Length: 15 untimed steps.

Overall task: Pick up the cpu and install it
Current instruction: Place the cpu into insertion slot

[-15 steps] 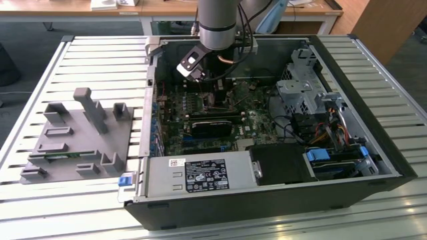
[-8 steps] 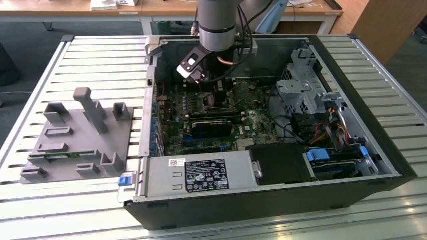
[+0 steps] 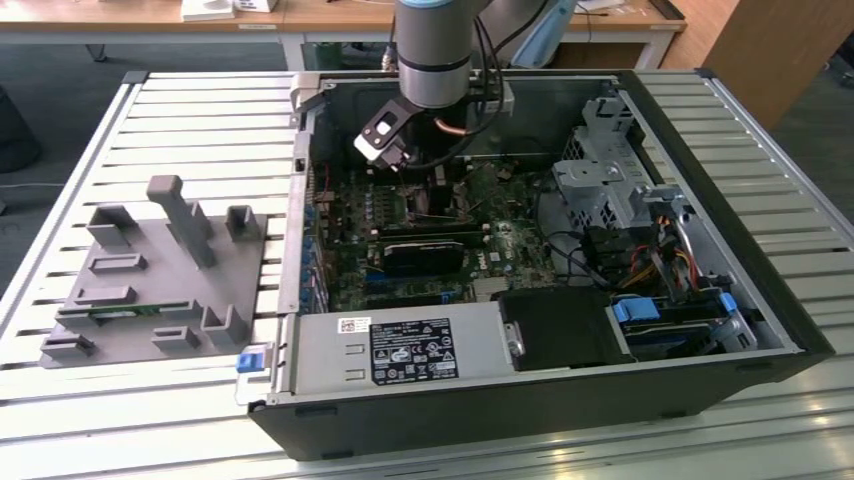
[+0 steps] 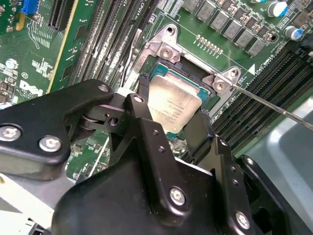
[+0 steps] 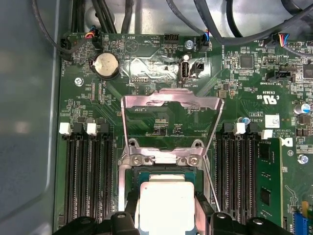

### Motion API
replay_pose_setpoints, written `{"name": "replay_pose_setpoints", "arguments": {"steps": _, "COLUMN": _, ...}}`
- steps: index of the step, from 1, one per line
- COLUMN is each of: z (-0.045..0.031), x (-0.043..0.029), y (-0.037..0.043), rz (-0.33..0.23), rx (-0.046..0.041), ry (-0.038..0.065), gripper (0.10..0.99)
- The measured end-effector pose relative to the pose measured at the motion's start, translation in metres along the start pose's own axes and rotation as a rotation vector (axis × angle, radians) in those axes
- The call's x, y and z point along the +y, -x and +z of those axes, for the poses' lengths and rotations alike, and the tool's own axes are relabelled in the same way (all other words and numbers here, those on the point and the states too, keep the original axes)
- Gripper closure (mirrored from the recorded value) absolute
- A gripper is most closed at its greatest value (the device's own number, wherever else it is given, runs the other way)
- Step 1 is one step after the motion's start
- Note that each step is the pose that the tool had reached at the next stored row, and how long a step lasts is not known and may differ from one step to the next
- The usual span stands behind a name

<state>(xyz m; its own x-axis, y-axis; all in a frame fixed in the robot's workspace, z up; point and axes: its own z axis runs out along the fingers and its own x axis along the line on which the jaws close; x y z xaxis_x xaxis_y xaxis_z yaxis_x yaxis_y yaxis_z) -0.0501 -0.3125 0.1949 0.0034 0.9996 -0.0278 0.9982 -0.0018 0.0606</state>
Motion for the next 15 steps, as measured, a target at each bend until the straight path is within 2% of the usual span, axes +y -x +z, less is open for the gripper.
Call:
{"name": "replay_pose_setpoints", "arguments": {"steps": 11, "z": 0.0020, "x": -0.0001, "y": 0.0000, "rz": 0.000, "rx": -0.0001, "ry": 0.000, "gripper": 0.553}}
{"name": "replay_pose_setpoints", "arguments": {"steps": 13, "z": 0.0025, "x": 0.0000, "y": -0.0003, "rz": 0.000, "rx": 0.0010, "ry": 0.001, "gripper": 0.541}}
{"name": "replay_pose_setpoints", "arguments": {"steps": 14, "z": 0.0023, "x": -0.0001, "y": -0.0002, "rz": 0.000, "rx": 0.0007, "ry": 0.000, "gripper": 0.478}}
{"name": "replay_pose_setpoints", "arguments": {"steps": 15, "z": 0.0021, "x": -0.0001, "y": -0.0001, "rz": 0.000, "rx": 0.0001, "ry": 0.000, "gripper": 0.478}}
